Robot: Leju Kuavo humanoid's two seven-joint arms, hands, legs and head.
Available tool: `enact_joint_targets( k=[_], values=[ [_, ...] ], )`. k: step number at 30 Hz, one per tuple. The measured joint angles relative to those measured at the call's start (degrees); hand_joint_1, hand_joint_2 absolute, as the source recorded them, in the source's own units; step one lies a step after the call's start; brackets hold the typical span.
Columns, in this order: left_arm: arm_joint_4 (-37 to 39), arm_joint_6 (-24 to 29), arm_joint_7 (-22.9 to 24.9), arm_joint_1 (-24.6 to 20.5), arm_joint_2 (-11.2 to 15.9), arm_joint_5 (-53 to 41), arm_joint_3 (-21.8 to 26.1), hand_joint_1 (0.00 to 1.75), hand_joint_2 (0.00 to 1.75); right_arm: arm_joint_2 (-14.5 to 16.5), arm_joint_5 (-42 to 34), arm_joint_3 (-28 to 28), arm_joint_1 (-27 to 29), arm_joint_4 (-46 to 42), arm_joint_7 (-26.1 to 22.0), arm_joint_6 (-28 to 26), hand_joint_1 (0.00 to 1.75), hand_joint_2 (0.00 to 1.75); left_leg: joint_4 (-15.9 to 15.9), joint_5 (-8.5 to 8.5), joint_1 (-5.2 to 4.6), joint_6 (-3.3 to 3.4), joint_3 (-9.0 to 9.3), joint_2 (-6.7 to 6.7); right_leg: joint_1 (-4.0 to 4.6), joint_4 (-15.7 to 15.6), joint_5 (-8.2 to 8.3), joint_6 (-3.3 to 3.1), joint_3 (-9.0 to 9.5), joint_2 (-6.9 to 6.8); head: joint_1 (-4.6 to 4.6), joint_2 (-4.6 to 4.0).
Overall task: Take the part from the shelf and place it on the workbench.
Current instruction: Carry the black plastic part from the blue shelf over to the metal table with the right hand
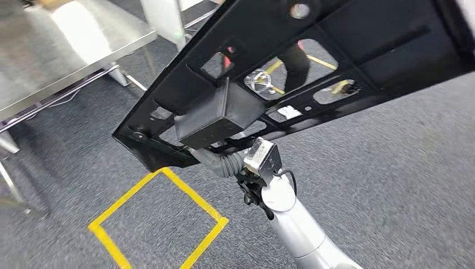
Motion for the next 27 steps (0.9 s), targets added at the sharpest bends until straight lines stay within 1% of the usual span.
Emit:
enact_joint_targets(
  k=[1, 2, 3, 4, 5, 6, 7, 8, 9, 10, 11, 12, 13, 14, 15, 16, 17, 18, 19, 20, 21, 22, 23, 24, 25, 26, 27],
  values=[
    [-0.01, -0.05, 0.11, -0.01, 0.01, -0.20, -0.05, 0.00, 1.75, -0.08, 0.06, -0.08, 0.27, -0.26, 0.10, -0.08, 1.75, 1.75, -1.62, 1.15, 0.00, 0.03, 0.97, 0.25, 0.03, 0.00, -0.07, -0.02, 0.05, -0.76, 0.00, 0.00],
    [-0.01, -0.08, 0.25, -0.08, 0.04, -0.38, -0.10, 0.00, 1.75, -0.13, 0.10, -0.20, 0.46, -0.60, 0.20, -0.16, 1.75, 1.75, -5.15, 2.90, -0.03, 0.16, 3.02, 1.10, 0.05, 0.01, -0.17, 0.03, 0.15, -1.48, -0.01, 0.00],
    [-0.02, -0.10, 0.38, -0.27, 0.07, -0.49, -0.13, 0.00, 1.75, -0.17, 0.13, -0.39, 0.58, -0.95, 0.25, -0.24, 1.75, 1.75, -9.20, 4.26, -0.26, 0.29, 5.32, 2.64, 0.24, 0.03, -0.32, 0.19, 0.27, -2.14, -0.01, 0.00],
    [-0.02, -0.10, 0.50, -0.53, 0.09, -0.61, -0.16, 0.00, 1.75, -0.23, 0.16, -0.63, 0.64, -1.30, 0.33, -0.34, 1.75, 1.75, -12.50, 5.24, -0.49, 0.55, 7.16, 3.79, 0.51, 0.06, -0.50, 0.44, 0.37, -2.81, 0.06, 0.00],
    [-0.02, -0.10, 0.59, -0.80, 0.10, -0.70, -0.22, 0.00, 1.75, -0.31, 0.22, -0.85, 0.70, -1.60, 0.40, -0.46, 1.75, 1.75, -14.53, 5.62, -0.76, 0.83, 8.23, 4.65, 0.78, 0.07, -0.67, 0.71, 0.46, -3.44, 0.14, 0.00],
    [-0.02, -0.09, 0.64, -1.01, 0.09, -0.80, -0.33, 0.00, 1.75, -0.38, 0.33, -1.01, 0.79, -1.83, 0.48, -0.56, 1.75, 1.75, -15.21, 5.49, -1.06, 1.11, 8.45, 4.64, 1.01, 0.02, -0.81, 1.01, 0.57, -4.10, 0.24, 0.00],
    [-0.02, -0.07, 0.66, -1.11, 0.08, -0.89, -0.45, 0.00, 1.75, -0.43, 0.49, -1.12, 0.90, -2.04, 0.56, -0.65, 1.75, 1.75, -15.30, 5.57, -1.17, 1.50, 8.33, 3.74, 1.09, -0.06, -0.91, 1.28, 0.74, -4.80, 0.32, 0.00],
    [-0.02, -0.02, 0.69, -1.12, 0.06, -1.03, -0.56, 0.00, 1.75, -0.43, 0.66, -1.20, 1.04, -2.26, 0.61, -0.70, 1.75, 1.75, -15.50, 5.70, -1.08, 1.88, 8.39, 3.03, 1.05, 0.00, -1.09, 1.56, 0.76, -4.82, 0.35, 0.00],
    [-0.02, 0.06, 0.73, -1.13, 0.01, -1.15, -0.64, 0.00, 1.75, -0.43, 0.81, -1.27, 1.17, -2.49, 0.65, -0.74, 1.75, 1.75, -15.74, 5.89, -0.95, 2.30, 8.50, 2.29, 0.94, 0.60, -1.55, 1.77, 0.59, -3.77, 0.34, 0.00],
    [-0.02, 0.14, 0.78, -1.20, -0.03, -1.26, -0.68, 0.00, 1.75, -0.50, 0.90, -1.36, 1.27, -2.70, 0.66, -0.76, 1.75, 1.75, -15.98, 6.12, -0.75, 2.73, 8.63, 1.61, 0.83, 2.27, -2.48, 1.79, -0.11, -2.12, 0.35, 0.00],
    [-0.02, 0.19, 0.83, -1.33, -0.07, -1.33, -0.70, 0.00, 1.75, -0.68, 0.93, -1.48, 1.41, -2.84, 0.66, -0.80, 1.75, 1.75, -16.13, 6.30, -0.55, 3.07, 8.72, 0.85, 0.66, 5.20, -3.87, 1.68, -1.50, -0.11, 0.37, 0.00],
    [-0.02, 0.22, 0.86, -1.47, -0.10, -1.35, -0.73, 0.00, 1.75, -0.92, 0.93, -1.60, 1.64, -2.90, 0.67, -0.83, 1.75, 1.75, -16.15, 6.37, -0.54, 3.27, 8.68, 0.00, 0.53, 9.06, -5.46, 1.49, -3.28, 1.48, 0.38, 0.00],
    [-0.02, 0.22, 0.88, -1.57, -0.12, -1.37, -0.76, 0.00, 1.75, -1.19, 0.93, -1.73, 1.95, -2.91, 0.69, -0.85, 1.75, 1.75, -16.14, 6.41, -0.53, 3.38, 8.65, -0.92, 0.47, 13.00, -6.82, 1.40, -5.27, 2.16, 0.41, 0.00],
    [-0.02, 0.23, 0.91, -1.60, -0.14, -1.38, -0.81, 0.00, 1.75, -1.41, 0.94, -1.85, 2.28, -2.91, 0.71, -0.86, 1.75, 1.75, -16.12, 6.41, -0.52, 3.38, 8.64, -1.93, 0.44, 15.74, -7.48, 1.55, -6.80, 2.44, 0.41, 0.00],
    [-0.02, 0.23, 0.95, -1.59, -0.17, -1.39, -0.88, 0.00, 1.75, -1.55, 0.95, -1.94, 2.52, -2.92, 0.73, -0.87, 1.75, 1.75, -16.10, 6.42, -0.51, 3.37, 8.65, -2.90, 0.40, 16.40, -7.22, 1.92, -7.39, 2.57, 0.41, 0.00],
    [-0.02, 0.26, 0.98, -1.57, -0.21, -1.39, -0.96, 0.00, 1.75, -1.62, 0.95, -2.03, 2.65, -2.94, 0.73, -0.88, 1.75, 1.75, -16.08, 6.43, -0.47, 3.33, 8.68, -3.89, 0.32, 14.70, -6.05, 2.45, -6.87, 2.73, 0.40, 0.00],
    [-0.02, 0.30, 1.00, -1.57, -0.26, -1.42, -1.04, 0.00, 1.75, -1.64, 0.99, -2.12, 2.68, -2.98, 0.73, -0.91, 1.75, 1.75, -16.04, 6.44, -0.40, 3.22, 8.73, -4.85, 0.16, 11.06, -4.28, 3.02, -5.38, 3.26, 0.40, 0.00],
    [-0.02, 0.34, 1.01, -1.57, -0.30, -1.44, -1.10, 0.00, 1.75, -1.67, 1.04, -2.20, 2.67, -3.04, 0.75, -0.96, 1.75, 1.75, -15.94, 6.45, -0.38, 3.00, 8.69, -5.74, -0.11, 6.85, -2.50, 3.49, -3.66, 4.70, 0.42, 0.00],
    [-0.02, 0.44, 1.02, -1.59, -0.34, -1.48, -1.14, 0.00, 1.75, -1.69, 1.09, -2.27, 2.68, -3.13, 0.78, -1.02, 1.75, 1.75, -15.82, 6.44, -0.40, 2.71, 8.58, -6.59, -0.32, 3.44, -1.08, 3.56, -2.16, 5.84, 0.41, 0.00],
    [-0.02, 0.57, 1.03, -1.59, -0.36, -1.52, -1.17, 0.00, 1.75, -1.72, 1.15, -2.33, 2.76, -3.21, 0.82, -1.08, 1.75, 1.75, -15.76, 6.50, -0.43, 2.34, 8.40, -7.29, -0.39, 1.35, -0.22, 3.38, -1.21, 6.74, 0.39, 0.00],
    [-0.02, 0.70, 1.04, -1.56, -0.36, -1.55, -1.19, 0.00, 1.75, -1.74, 1.17, -2.38, 2.83, -3.27, 0.88, -1.14, 1.75, 1.75, -15.80, 6.62, -0.42, 1.93, 8.19, -7.88, -0.35, 0.61, 0.11, 3.00, -0.87, 7.15, 0.39, 0.00],
    [-0.02, 0.82, 1.05, -1.50, -0.36, -1.59, -1.20, 0.00, 1.75, -1.69, 1.18, -2.41, 2.90, -3.34, 0.92, -1.17, 1.75, 1.75, -15.92, 6.77, -0.36, 1.55, 8.02, -8.46, -0.18, 0.59, 0.28, 2.49, -0.75, 6.48, 0.36, 0.00],
    [-0.02, 0.91, 1.05, -1.44, -0.36, -1.62, -1.22, 0.00, 1.75, -1.55, 1.20, -2.45, 2.93, -3.43, 0.96, -1.20, 1.75, 1.75, -15.93, 6.81, -0.26, 1.23, 7.87, -8.37, -0.28, 0.51, 0.43, 2.10, -0.68, 5.84, 0.37, 0.00],
    [-0.02, 0.99, 1.05, -1.41, -0.38, -1.64, -1.26, 0.00, 1.75, -1.37, 1.24, -2.46, 2.92, -3.55, 0.98, -1.22, 1.75, 1.75, -15.42, 6.46, -0.31, 0.97, 7.55, -7.19, -0.42, 0.38, 0.55, 1.65, -0.61, 5.21, 0.29, 0.00],
    [-0.02, 1.11, 1.06, -1.47, -0.40, -1.66, -1.31, 0.00, 1.75, -1.19, 1.35, -2.49, 2.91, -3.69, 0.99, -1.22, 1.75, 1.75, -13.94, 5.54, -0.41, 0.76, 6.82, -5.40, -0.54, 0.24, 0.63, 1.18, -0.53, 4.47, 0.18, 0.00],
    [-0.02, 1.25, 1.07, -1.57, -0.42, -1.65, -1.36, 0.00, 1.75, -1.07, 1.51, -2.53, 2.93, -3.83, 1.02, -1.21, 1.75, 1.75, -11.30, 4.07, -0.49, 0.60, 5.55, -3.21, -0.61, 0.16, 0.64, 0.76, -0.47, 3.69, 0.09, 0.00],
    [-0.02, 1.38, 1.07, -1.68, -0.45, -1.65, -1.40, 0.00, 1.75, -1.03, 1.71, -2.60, 2.98, -3.91, 1.09, -1.19, 1.75, 1.75, -7.62, 2.25, -0.56, 0.42, 3.76, -1.40, -0.40, 0.16, 0.56, 0.44, -0.47, 2.90, -0.02, 0.00]
  ],
)
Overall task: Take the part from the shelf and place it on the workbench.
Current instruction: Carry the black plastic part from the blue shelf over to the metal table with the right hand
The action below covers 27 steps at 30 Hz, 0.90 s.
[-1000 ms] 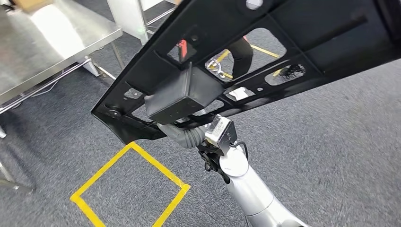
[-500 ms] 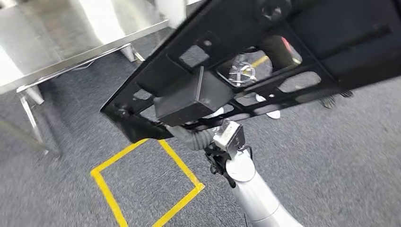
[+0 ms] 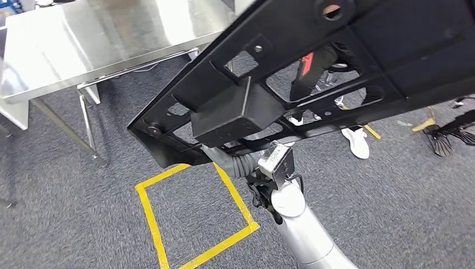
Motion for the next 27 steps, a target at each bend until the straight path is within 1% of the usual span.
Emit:
enact_joint_targets(
  k=[1, 2, 3, 4, 5, 6, 7, 8, 10, 11, 12, 13, 14, 15, 16, 17, 18, 19, 20, 21, 22, 23, 24, 25, 27],
  values=[
    [0.00, 0.10, 0.01, -0.07, -0.03, 0.01, -0.03, 0.00, 1.75, -0.01, 0.19, -0.07, 0.06, -0.03, 0.13, 0.02, 1.75, 1.75, 3.89, -1.61, 0.06, -0.16, -1.92, 0.85, 0.17, 0.01, -0.07, -0.18, 0.00, -0.88, -0.02, 0.00],
    [0.00, 0.16, 0.01, -0.07, -0.06, 0.01, -0.05, 0.00, 1.75, -0.01, 0.32, -0.12, 0.13, -0.03, 0.28, 0.05, 1.75, 1.75, 6.74, -2.49, 0.11, -0.26, -3.33, 1.22, 0.31, 0.02, -0.14, -0.26, 0.00, -1.77, -0.02, 0.00],
    [0.00, 0.20, 0.02, -0.03, -0.09, 0.01, -0.07, 0.00, 1.75, 0.00, 0.39, -0.15, 0.17, -0.03, 0.42, 0.08, 1.75, 1.75, 7.71, -2.38, 0.13, -0.29, -3.79, 1.38, 0.40, 0.02, -0.20, -0.33, 0.01, -2.64, -0.03, 0.00],
    [0.00, 0.25, 0.03, 0.01, -0.11, 0.01, -0.08, 0.00, 1.75, 0.02, 0.42, -0.15, 0.17, -0.03, 0.52, 0.10, 1.75, 1.75, 6.07, -1.16, 0.13, -0.24, -2.87, 1.62, 0.44, 0.03, -0.26, -0.36, 0.07, -3.43, -0.03, 0.00],
    [-0.01, 0.31, 0.03, 0.02, -0.10, 0.01, -0.08, 0.00, 1.75, 0.07, 0.43, -0.16, 0.14, -0.03, 0.55, 0.12, 1.75, 1.75, 2.38, 0.65, 0.12, -0.08, -0.80, 2.16, 0.47, 0.03, -0.34, -0.33, 0.17, -4.04, -0.04, 0.00],
    [-0.02, 0.38, 0.03, -0.01, -0.09, 0.01, -0.08, 0.00, 1.75, 0.14, 0.45, -0.19, 0.08, -0.03, 0.56, 0.13, 1.75, 1.75, -1.82, 2.09, 0.09, 0.12, 1.55, 2.85, 0.53, 0.03, -0.45, -0.24, 0.25, -4.52, -0.03, 0.00],
    [-0.03, 0.49, 0.01, -0.02, -0.09, 0.01, -0.09, 0.00, 1.75, 0.20, 0.55, -0.24, -0.03, -0.03, 0.56, 0.13, 1.75, 1.75, -5.31, 3.11, -0.06, 0.40, 3.52, 3.34, 0.74, 0.04, -0.58, -0.04, 0.31, -4.96, 0.02, 0.00],
    [-0.04, 0.58, -0.02, -0.01, -0.10, -0.01, -0.10, 0.00, 1.75, 0.29, 0.73, -0.29, -0.14, -0.03, 0.56, 0.14, 1.75, 1.75, -7.30, 3.45, -0.25, 0.66, 4.66, 3.63, 0.92, 0.04, -0.67, 0.21, 0.35, -5.26, 0.04, 0.00],
    [-0.04, 0.70, -0.06, 0.08, -0.11, -0.05, -0.11, 0.00, 1.75, 0.52, 1.22, -0.37, -0.33, -0.04, 0.57, 0.15, 1.75, 1.75, -8.00, 3.34, -0.67, 1.25, 4.94, 3.21, 1.17, -0.11, -0.68, 0.76, 0.45, -5.87, 0.13, 0.00],
    [-0.04, 0.70, -0.07, 0.12, -0.11, -0.08, -0.11, 0.00, 1.75, 0.69, 1.39, -0.41, -0.37, -0.08, 0.60, 0.15, 1.75, 1.75, -8.26, 3.48, -0.57, 1.61, 5.09, 3.00, 1.17, -0.10, -0.74, 1.05, 0.43, -5.79, 0.13, 0.00],
    [-0.04, 0.69, -0.07, 0.10, -0.13, -0.13, -0.11, 0.00, 1.75, 0.83, 1.47, -0.46, -0.42, -0.14, 0.63, 0.15, 1.75, 1.75, -8.61, 3.66, -0.45, 2.01, 5.32, 2.79, 1.14, 0.42, -1.12, 1.24, 0.24, -5.04, 0.15, 0.00],
    [-0.05, 0.68, -0.07, 0.03, -0.14, -0.17, -0.11, 0.00, 1.75, 0.91, 1.48, -0.52, -0.45, -0.20, 0.63, 0.15, 1.75, 1.75, -8.97, 3.87, -0.27, 2.41, 5.56, 2.59, 1.11, 1.83, -1.90, 1.30, -0.37, -3.91, 0.15, 0.00],
    [-0.05, 0.68, -0.08, -0.08, -0.16, -0.21, -0.12, 0.00, 1.75, 0.87, 1.48, -0.61, -0.43, -0.25, 0.64, 0.14, 1.75, 1.75, -9.24, 4.03, -0.08, 2.72, 5.77, 2.34, 1.05, 4.58, -3.19, 1.20, -1.67, -2.52, 0.18, 0.00],
    [-0.06, 0.67, -0.08, -0.20, -0.18, -0.24, -0.12, 0.00, 1.75, 0.74, 1.48, -0.68, -0.35, -0.26, 0.64, 0.14, 1.75, 1.75, -9.28, 4.06, -0.10, 2.89, 5.78, 2.04, 0.95, 8.26, -4.71, 1.01, -3.41, -1.32, 0.19, 0.00],
    [-0.06, 0.67, -0.08, -0.25, -0.18, -0.25, -0.12, 0.00, 1.75, 0.59, 1.49, -0.75, -0.21, -0.26, 0.67, 0.13, 1.75, 1.75, -9.27, 4.05, -0.11, 2.96, 5.74, 1.68, 0.90, 12.10, -6.06, 0.95, -5.35, -0.73, 0.20, 0.00],
    [-0.05, 0.66, -0.08, -0.26, -0.20, -0.25, -0.11, 0.00, 1.75, 0.44, 1.49, -0.84, -0.04, -0.25, 0.70, 0.13, 1.75, 1.75, -9.25, 4.04, -0.12, 2.97, 5.72, 1.26, 0.88, 14.89, -6.82, 1.10, -6.87, -0.46, 0.20, 0.00],
    [-0.05, 0.66, -0.08, -0.24, -0.23, -0.25, -0.11, 0.00, 1.75, 0.35, 1.49, -0.90, 0.08, -0.25, 0.74, 0.13, 1.75, 1.75, -9.23, 4.04, -0.12, 2.96, 5.73, 0.87, 0.85, 15.57, -6.65, 1.46, -7.38, -0.38, 0.20, 0.00],
    [-0.05, 0.66, -0.08, -0.22, -0.26, -0.25, -0.11, 0.00, 1.75, 0.32, 1.49, -0.96, 0.14, -0.25, 0.75, 0.13, 1.75, 1.75, -9.20, 4.02, -0.11, 2.93, 5.78, 0.50, 0.79, 13.90, -5.57, 1.97, -6.73, -0.36, 0.21, 0.00],
    [-0.06, 0.66, -0.08, -0.22, -0.30, -0.25, -0.11, 0.00, 1.75, 0.30, 1.49, -1.01, 0.13, -0.25, 0.75, 0.13, 1.75, 1.75, -9.14, 3.98, -0.09, 2.86, 5.86, 0.15, 0.68, 10.14, -3.82, 2.49, -5.02, -0.33, 0.21, 0.00],
    [-0.06, 0.66, -0.08, -0.22, -0.33, -0.25, -0.11, 0.00, 1.75, 0.29, 1.49, -1.04, 0.08, -0.25, 0.75, 0.13, 1.75, 1.75, -9.01, 3.90, -0.14, 2.69, 5.89, -0.15, 0.58, 5.91, -2.15, 2.79, -3.09, -0.24, 0.21, 0.00],
    [-0.07, 0.66, -0.08, -0.22, -0.34, -0.25, -0.11, 0.00, 1.75, 0.30, 1.49, -1.07, 0.02, -0.25, 0.75, 0.13, 1.75, 1.75, -8.87, 3.79, -0.25, 2.47, 5.86, -0.39, 0.52, 2.45, -0.83, 2.80, -1.44, -0.17, 0.20, 0.00],
    [-0.07, 0.66, -0.08, -0.21, -0.33, -0.25, -0.10, 0.00, 1.75, 0.32, 1.49, -1.08, -0.01, -0.25, 0.75, 0.13, 1.75, 1.75, -8.69, 3.68, -0.38, 2.35, 5.75, -0.54, 0.46, 0.26, -0.02, 2.61, -0.41, -0.11, 0.19, 0.00],
    [-0.07, 0.66, -0.08, -0.18, -0.30, -0.26, -0.10, 0.00, 1.75, 0.36, 1.49, -1.09, -0.02, -0.25, 0.75, 0.13, 1.75, 1.75, -8.57, 3.63, -0.50, 2.33, 5.61, -0.62, 0.45, -0.49, 0.26, 2.30, -0.09, -0.06, 0.17, 0.00],
    [-0.07, 0.66, -0.08, -0.15, -0.27, -0.26, -0.10, 0.00, 1.75, 0.41, 1.49, -1.12, -0.04, -0.25, 0.75, 0.13, 1.75, 1.75, -8.55, 3.63, -0.54, 2.40, 5.54, -0.63, 0.49, -0.57, 0.41, 2.07, -0.04, -0.08, 0.15, 0.00],
    [-0.05, 0.66, -0.07, -0.12, -0.28, -0.27, -0.11, 0.00, 1.75, 0.49, 1.48, -1.20, -0.07, -0.25, 0.79, 0.16, 1.75, 1.75, -8.70, 3.72, -0.44, 2.57, 5.62, -0.57, 0.63, -0.57, 0.49, 1.94, -0.08, -0.03, 0.14, 0.00]
  ],
)
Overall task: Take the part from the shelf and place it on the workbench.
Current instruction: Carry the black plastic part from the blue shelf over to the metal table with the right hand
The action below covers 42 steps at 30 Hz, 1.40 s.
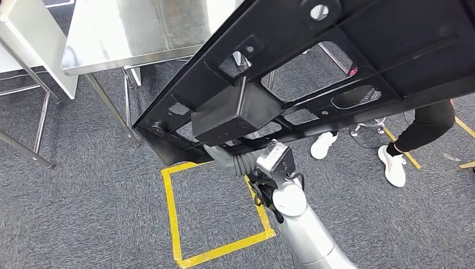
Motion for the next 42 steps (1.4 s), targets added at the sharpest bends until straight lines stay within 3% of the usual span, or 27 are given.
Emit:
enact_joint_targets(
  k=[11, 15, 17, 19, 21, 22, 24, 25, 27, 29, 31, 34, 35, 36, 37, 39, 40, 42],
  values=[
    [-0.01, 0.25, 0.16, -0.03, -0.04, 0.59, 0.01, 0.00, 1.75, 1.32, 0.61, -0.38, -0.98, 0.17, 1.11, 1.31, 1.75, 1.75, -0.45, 0.07, 0.22, -1.10, 0.21, 0.10, 0.24, -0.03, -0.14, -0.28, 0.03, 0.05, 0.01, 0.00],
    [-0.03, 0.20, 0.14, 0.04, 0.05, 0.67, 0.03, 0.00, 1.75, 2.12, 0.68, -0.44, -1.36, 0.36, 1.22, 1.47, 1.75, 1.75, -1.91, 0.44, 0.32, 0.07, 1.12, 0.19, -0.05, -0.43, -0.12, 0.08, 0.21, 0.02, 0.03, 0.00],
    [-0.03, 0.14, 0.11, 0.04, 0.02, 0.70, 0.04, 0.00, 1.75, 2.30, 0.69, -0.44, -1.62, 0.41, 1.24, 1.55, 1.75, 1.75, -3.30, 1.07, 0.72, 0.38, 2.08, 0.37, 0.08, 3.14, -1.79, -0.02, -1.51, 0.02, 0.08, 0.00],
    [-0.03, 0.10, 0.11, 0.06, 0.02, 0.69, 0.05, 0.00, 1.75, 2.18, 0.69, -0.45, -1.65, 0.56, 1.28, 1.58, 1.75, 1.75, -3.48, 1.10, 0.80, 0.39, 2.23, 0.48, -0.12, 10.47, -4.57, -0.02, -5.36, 0.01, 0.07, 0.00],
    [-0.02, 0.10, 0.11, 0.13, 0.02, 0.69, 0.07, 0.00, 1.75, 2.07, 0.69, -0.47, -1.50, 0.82, 1.33, 1.58, 1.75, 1.75, -3.40, 0.95, 0.98, 0.16, 2.20, 0.45, -0.56, 14.74, -5.44, 0.73, -7.94, 0.00, 0.07, 0.00],
    [-0.02, 0.09, 0.11, 0.15, -0.01, 0.69, 0.08, 0.00, 1.75, 2.04, 0.69, -0.46, -1.46, 0.93, 1.34, 1.58, 1.75, 1.75, -3.25, 0.80, 1.17, -0.12, 2.19, 0.37, -0.85, 13.67, -4.51, 1.48, -7.64, -0.01, 0.06, 0.00],
    [-0.03, 0.08, 0.11, 0.16, -0.03, 0.69, 0.09, 0.00, 1.75, 2.03, 0.69, -0.47, -1.52, 1.03, 1.34, 1.58, 1.75, 1.75, -2.40, 0.19, 1.60, -1.09, 2.05, 0.15, -1.54, 6.73, -1.44, 3.16, -4.47, -0.03, 0.11, 0.00],
    [-0.04, 0.08, 0.11, 0.15, 0.01, 0.69, 0.09, 0.00, 1.75, 2.07, 0.71, -0.45, -1.57, 1.04, 1.36, 1.59, 1.75, 1.75, -1.66, -0.30, 1.69, -1.72, 1.82, 0.02, -1.74, 3.51, -0.31, 3.37, -2.84, 0.13, 0.13, 0.00],
    [-0.05, 0.08, 0.10, 0.19, 0.12, 0.69, 0.10, 0.00, 1.75, 2.17, 0.75, -0.48, -1.60, 1.05, 1.38, 1.64, 1.75, 1.75, -0.64, -0.98, 1.67, -2.61, 1.37, -0.11, -1.71, 0.98, 0.24, 2.41, -1.45, 0.38, 0.14, 0.00],
    [-0.05, 0.08, 0.10, 0.32, 0.09, 0.69, 0.10, 0.00, 1.75, 2.27, 0.77, -0.53, -1.58, 1.05, 1.41, 1.72, 1.75, 1.75, -0.53, -1.21, 1.90, -2.96, 1.33, -0.09, -1.46, 1.26, 0.09, 0.86, -1.43, 0.50, 0.09, 0.00],
    [-0.05, 0.11, 0.10, 0.38, 0.04, 0.70, 0.09, 0.00, 1.75, 2.40, 0.78, -0.56, -1.65, 1.04, 1.44, 1.80, 1.75, 1.75, 1.20, -2.29, 2.11, -3.18, 0.67, 0.64, -1.48, 1.22, -0.09, -0.21, -1.14, 0.49, 0.09, 0.00],
    [-0.05, 0.16, 0.09, 0.41, 0.08, 0.72, 0.09, 0.00, 1.75, 2.54, 0.80, -0.61, -1.74, 1.07, 1.45, 1.89, 1.75, 1.75, 11.34, -6.44, 2.01, -3.20, -4.64, 1.70, -1.07, 1.19, -0.56, -1.24, -0.58, 0.26, 0.07, 0.00],
    [-0.05, 0.17, 0.09, 0.49, 0.09, 0.72, 0.10, 0.00, 1.75, 2.54, 0.81, -0.62, -1.69, 1.14, 1.47, 1.90, 1.75, 1.75, 14.42, -7.18, 1.98, -3.10, -6.56, 1.76, -0.86, 1.20, -0.71, -1.46, -0.41, 0.20, 0.07, 0.00],
    [-0.05, 0.17, 0.09, 0.58, 0.10, 0.72, 0.10, 0.00, 1.75, 2.54, 0.82, -0.62, -1.65, 1.22, 1.49, 1.92, 1.75, 1.75, 15.63, -6.80, 1.95, -2.92, -7.65, 1.78, -0.65, 1.21, -0.88, -1.68, -0.20, 0.17, 0.08, 0.00],
    [-0.05, 0.17, 0.10, 0.65, 0.10, 0.72, 0.10, 0.00, 1.75, 2.54, 0.83, -0.62, -1.62, 1.29, 1.50, 1.93, 1.75, 1.75, 14.68, -5.36, 1.89, -2.63, -7.66, 1.81, -0.50, 1.21, -1.07, -1.82, 0.08, 0.17, 0.07, 0.00],
    [-0.05, 0.18, 0.09, 0.70, 0.16, 0.72, 0.10, 0.00, 1.75, 2.64, 0.84, -0.63, -1.62, 1.34, 1.52, 1.93, 1.75, 1.75, 7.98, -0.97, 1.56, -1.75, -5.05, 1.99, -0.35, 1.16, -1.56, -1.84, 0.74, 0.18, 0.09, 0.00],
    [-0.05, 0.18, 0.09, 0.67, 0.20, 0.72, 0.09, 0.00, 1.75, 2.71, 0.83, -0.63, -1.66, 1.33, 1.52, 1.93, 1.75, 1.75, 4.72, 0.38, 1.23, -1.34, -3.59, 2.17, -0.14, 1.14, -1.80, -1.67, 0.92, 0.19, 0.10, 0.00],
    [-0.07, 0.21, 0.07, 0.60, 0.27, 0.72, 0.07, 0.00, 1.75, 2.80, 0.84, -0.64, -1.67, 1.34, 1.54, 1.93, 1.75, 1.75, 1.57, 0.80, 0.55, -0.94, -2.18, 2.45, -0.07, 1.00, -2.12, -1.16, 0.93, 0.15, 0.12, 0.00]
  ],
)
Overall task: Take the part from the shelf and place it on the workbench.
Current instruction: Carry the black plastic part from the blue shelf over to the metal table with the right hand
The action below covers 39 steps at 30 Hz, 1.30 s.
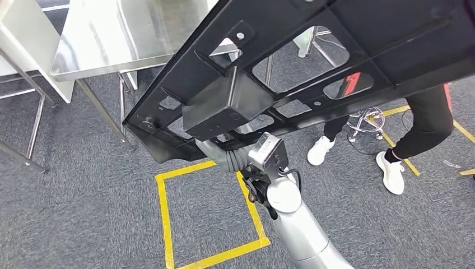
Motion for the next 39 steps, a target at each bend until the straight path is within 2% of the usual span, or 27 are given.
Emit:
enact_joint_targets(
  k=[3, 4, 5, 8, 9, 10, 12, 13, 14, 15, 16, 19, 21, 23, 24, 25, 26, 27, 28, 29, 30, 32, 34, 35, 36, 38, 39],
  values=[
    [-0.01, 0.05, -0.02, 0.11, 0.01, 0.00, 0.04, 0.00, 1.75, 0.14, 0.02, -0.01, 0.01, 0.00, 0.06, 0.00, 1.75, 1.75, -1.09, -0.34, -0.28, 0.41, 0.67, -0.23, -0.15, -0.01, -0.45, 0.93, 0.06, -0.25, 0.01, 0.01],
    [-0.01, 0.05, -0.02, 0.13, -0.01, 0.00, 0.05, 0.00, 1.75, 0.18, 0.02, -0.02, -0.06, 0.00, 0.05, 0.00, 1.75, 1.75, -1.54, -0.34, -0.19, 0.68, 1.12, -0.32, -0.16, 1.20, -0.99, 1.02, -0.51, -0.29, 0.02, 0.01],
    [-0.01, 0.05, -0.02, 0.12, -0.03, 0.00, 0.07, 0.00, 1.75, 0.19, 0.02, -0.02, -0.12, 0.00, 0.05, 0.00, 1.75, 1.75, -1.91, -0.37, -0.06, 0.93, 1.59, -0.38, -0.15, 3.61, -1.89, 0.99, -1.78, -0.29, 0.07, 0.01],
    [-0.01, 0.04, -0.02, 0.13, -0.05, 0.00, 0.08, 0.00, 1.75, -0.09, 0.02, -0.06, 0.07, 0.14, 0.05, 0.00, 1.75, 1.75, -2.07, -0.99, -0.14, 1.49, 2.36, -0.67, -0.16, 14.60, -4.90, 0.83, -8.49, -0.25, 0.09, 0.00],
    [-0.01, 0.04, -0.02, 0.17, -0.08, 0.00, 0.09, 0.00, 1.75, -0.20, 0.02, -0.08, 0.23, 0.20, 0.06, 0.00, 1.75, 1.75, -2.06, -1.27, -0.17, 1.52, 2.66, -0.81, -0.17, 16.22, -4.78, 1.11, -9.94, -0.24, 0.09, 0.00],
    [-0.01, 0.04, -0.02, 0.20, -0.09, 0.00, 0.10, 0.00, 1.75, -0.26, 0.02, -0.09, 0.34, 0.22, 0.07, 0.00, 1.75, 1.75, -2.05, -1.57, -0.17, 1.46, 3.07, -0.99, -0.19, 15.42, -3.62, 1.60, -10.19, -0.25, 0.09, 0.00],
    [-0.01, 0.05, -0.02, 0.24, -0.16, -0.01, 0.11, 0.00, 1.75, -0.31, 0.02, -0.10, 0.39, 0.23, 0.07, 0.00, 1.75, 1.75, -2.02, -2.31, -0.16, 1.15, 4.05, -1.32, -0.22, 8.08, 0.60, 2.58, -7.62, -0.26, 0.10, 0.00],
    [-0.01, 0.05, -0.02, 0.23, -0.19, -0.01, 0.11, 0.00, 1.75, -0.30, 0.02, -0.10, 0.36, 0.24, 0.06, 0.00, 1.75, 1.75, -1.85, -2.79, -0.33, 0.87, 4.44, -1.47, -0.16, 4.05, 2.43, 2.64, -5.85, -0.24, 0.09, 0.00],
    [-0.01, 0.05, -0.02, 0.22, -0.21, -0.01, 0.11, 0.00, 1.75, -0.30, 0.02, -0.11, 0.36, 0.25, 0.06, 0.00, 1.75, 1.75, -1.75, -3.20, -0.44, 0.60, 4.69, -1.56, -0.09, 1.27, 3.54, 2.34, -4.57, -0.23, 0.10, 0.00],
    [-0.01, 0.05, -0.02, 0.22, -0.21, -0.02, 0.12, 0.00, 1.75, -0.28, 0.02, -0.11, 0.36, 0.25, 0.07, 0.00, 1.75, 1.75, -1.71, -3.53, -0.54, 0.31, 4.82, -1.61, 0.05, -0.11, 3.93, 1.81, -3.89, -0.21, 0.08, 0.00],
    [-0.01, 0.05, -0.02, 0.22, -0.21, -0.02, 0.13, 0.00, 1.75, -0.27, 0.02, -0.13, 0.35, 0.26, 0.07, 0.00, 1.75, 1.75, -1.72, -3.79, -0.60, 0.01, 4.93, -1.62, 0.21, -0.41, 3.84, 1.20, -3.65, -0.19, 0.07, 0.00],
    [-0.04, 0.06, 0.05, 0.22, -0.20, -0.05, 0.13, 0.00, 1.75, -0.08, 0.03, -0.17, 0.34, 0.19, 0.07, 0.00, 1.75, 1.75, -0.54, -4.84, -0.29, -0.91, 4.48, -1.34, -0.20, -0.68, 3.48, -0.16, -3.07, -0.12, -0.02, 0.00],
    [-0.05, 0.07, 0.09, 0.19, -0.22, -0.10, 0.11, 0.00, 1.75, 0.14, 0.03, -0.20, 0.33, 0.13, 0.07, 0.00, 1.75, 1.75, 5.00, -7.24, -0.08, -1.55, 1.54, -0.91, -0.47, -0.79, 3.02, -1.02, -2.36, -0.14, -0.08, 0.00],
    [-0.05, 0.07, 0.10, 0.26, -0.21, -0.15, 0.11, 0.00, 1.75, 0.22, 0.05, -0.21, 0.52, 0.13, 0.08, -0.02, 1.75, 1.75, 12.75, -9.69, 0.14, -2.01, -3.18, -0.66, -0.42, -0.78, 2.38, -1.46, -1.72, -0.16, -0.10, 0.00],
    [-0.05, 0.07, 0.11, 0.33, -0.20, -0.18, 0.12, 0.00, 1.75, 0.22, 0.09, -0.21, 0.71, 0.13, 0.09, -0.05, 1.75, 1.75, 14.95, -9.70, 0.23, -2.12, -4.93, -0.62, -0.40, -0.78, 2.03, -1.47, -1.34, -0.14, -0.12, 0.00],
    [-0.05, 0.07, 0.12, 0.38, -0.19, -0.19, 0.13, 0.00, 1.75, 0.22, 0.14, -0.24, 0.89, 0.13, 0.11, -0.11, 1.75, 1.75, 14.83, -8.42, 0.31, -2.15, -5.57, -0.58, -0.42, -0.78, 1.63, -1.34, -0.85, -0.08, -0.12, 0.00],
    [-0.05, 0.07, 0.13, 0.40, -0.17, -0.20, 0.13, 0.00, 1.75, 0.23, 0.19, -0.27, 1.01, 0.12, 0.13, -0.16, 1.75, 1.75, 12.43, -6.14, 0.39, -2.08, -5.00, -0.54, -0.48, -0.78, 1.20, -1.16, -0.27, -0.02, -0.12, 0.00],
    [-0.05, 0.07, 0.13, 0.39, -0.16, -0.20, 0.13, 0.00, 1.75, 0.25, 0.22, -0.33, 1.07, 0.09, 0.14, -0.22, 1.75, 1.75, 8.46, -3.41, 0.43, -1.90, -3.55, -0.45, -0.53, -0.80, 0.71, -0.92, 0.35, 0.03, -0.11, 0.00],
    [-0.05, 0.07, 0.13, 0.35, -0.14, -0.22, 0.13, 0.00, 1.75, 0.27, 0.24, -0.42, 1.06, 0.05, 0.15, -0.27, 1.75, 1.75, 4.62, -1.54, 0.32, -1.68, -1.88, -0.34, -0.41, -0.80, 0.22, -0.58, 0.80, 0.07, -0.10, 0.00],
    [-0.05, 0.06, 0.13, 0.29, -0.12, -0.24, 0.12, 0.00, 1.75, 0.31, 0.27, -0.51, 1.02, -0.01, 0.15, -0.31, 1.75, 1.75, 1.70, -0.64, 0.16, -1.36, -0.45, -0.28, -0.28, -0.82, -0.20, -0.22, 1.13, 0.08, -0.09, 0.00],
    [-0.05, 0.05, 0.12, 0.22, -0.11, -0.26, 0.11, 0.00, 1.75, 0.34, 0.31, -0.61, 1.00, -0.08, 0.16, -0.36, 1.75, 1.75, -0.01, -0.54, -0.05, -1.00, 0.46, -0.23, -0.14, -0.95, -0.49, 0.15, 1.35, 0.07, -0.09, 0.00],
    [-0.05, 0.03, 0.11, 0.13, -0.11, -0.30, 0.12, 0.00, 1.75, 0.37, 0.46, -0.74, 1.02, -0.18, 0.21, -0.43, 1.75, 1.75, -0.88, -1.36, -0.33, -0.09, 1.24, -0.28, -0.01, -1.07, -0.51, 1.05, 1.89, 0.00, -0.10, 0.00],
    [-0.05, 0.03, 0.11, 0.15, -0.10, -0.32, 0.13, 0.00, 1.75, 0.32, 0.64, -0.78, 1.01, -0.29, 0.27, -0.50, 1.75, 1.75, -1.52, -1.56, -0.24, 0.85, 2.23, -0.39, -0.09, 0.16, -0.87, 1.63, 1.72, -0.11, -0.05, 0.00],
    [-0.05, 0.03, 0.11, 0.14, -0.08, -0.33, 0.14, 0.00, 1.75, 0.29, 0.70, -0.79, 0.92, -0.34, 0.28, -0.54, 1.75, 1.75, -1.73, -1.70, -0.15, 1.25, 2.82, -0.48, -0.13, 2.24, -1.48, 1.63, 0.60, -0.14, 0.00, 0.00],
    [-0.05, 0.04, 0.11, 0.13, -0.06, -0.33, 0.14, 0.00, 1.75, 0.22, 0.78, -0.79, 0.88, -0.38, 0.29, -0.57, 1.75, 1.75, -1.87, -1.90, -0.13, 1.56, 3.28, -0.52, -0.14, 5.47, -2.30, 1.53, -1.35, -0.15, 0.04, 0.00],
    [-0.05, 0.05, 0.11, 0.13, -0.03, -0.33, 0.14, 0.00, 1.75, 0.03, 0.86, -0.79, 1.00, -0.37, 0.30, -0.58, 1.75, 1.75, -1.90, -2.57, -0.27, 1.97, 3.92, -0.67, -0.08, 12.76, -4.24, 1.35, -6.45, -0.14, 0.05, 0.00],
    [-0.05, 0.05, 0.11, 0.16, -0.04, -0.33, 0.15, 0.00, 1.75, -0.07, 0.87, -0.79, 1.14, -0.36, 0.31, -0.59, 1.75, 1.75, -1.89, -2.99, -0.34, 2.05, 4.34, -0.78, -0.05, 14.69, -4.72, 1.41, -8.41, -0.14, 0.04, 0.00]
  ],
)
